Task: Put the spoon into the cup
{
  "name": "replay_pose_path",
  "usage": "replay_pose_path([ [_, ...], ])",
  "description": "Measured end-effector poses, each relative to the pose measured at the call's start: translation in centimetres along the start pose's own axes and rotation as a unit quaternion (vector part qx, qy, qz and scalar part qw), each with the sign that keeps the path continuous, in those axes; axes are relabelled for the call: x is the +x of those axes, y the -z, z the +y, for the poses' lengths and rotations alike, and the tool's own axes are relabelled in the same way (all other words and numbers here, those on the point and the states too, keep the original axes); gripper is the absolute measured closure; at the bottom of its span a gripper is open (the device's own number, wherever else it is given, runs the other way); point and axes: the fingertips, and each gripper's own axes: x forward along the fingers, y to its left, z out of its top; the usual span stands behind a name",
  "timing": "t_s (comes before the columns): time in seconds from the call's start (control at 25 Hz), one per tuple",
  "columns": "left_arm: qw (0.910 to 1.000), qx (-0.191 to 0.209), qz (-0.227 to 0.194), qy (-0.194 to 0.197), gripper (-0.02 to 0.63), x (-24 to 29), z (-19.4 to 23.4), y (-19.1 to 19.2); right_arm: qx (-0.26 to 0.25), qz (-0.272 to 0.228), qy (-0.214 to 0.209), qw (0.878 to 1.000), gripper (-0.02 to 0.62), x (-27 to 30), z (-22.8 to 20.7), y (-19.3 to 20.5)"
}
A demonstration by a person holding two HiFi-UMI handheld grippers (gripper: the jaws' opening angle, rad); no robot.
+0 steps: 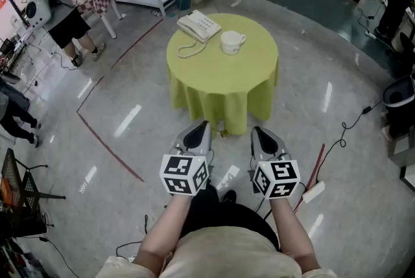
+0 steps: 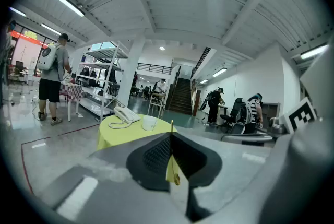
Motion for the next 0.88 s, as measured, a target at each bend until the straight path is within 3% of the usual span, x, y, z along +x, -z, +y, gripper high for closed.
replay_pose_path([
  [0.88,0.9998,-0.010,-0.005,-0.013,0.601,2.0,1.0,-1.0,0.015,-0.016,0.005,1.000,0.594,0.4,-1.8,-1.4],
])
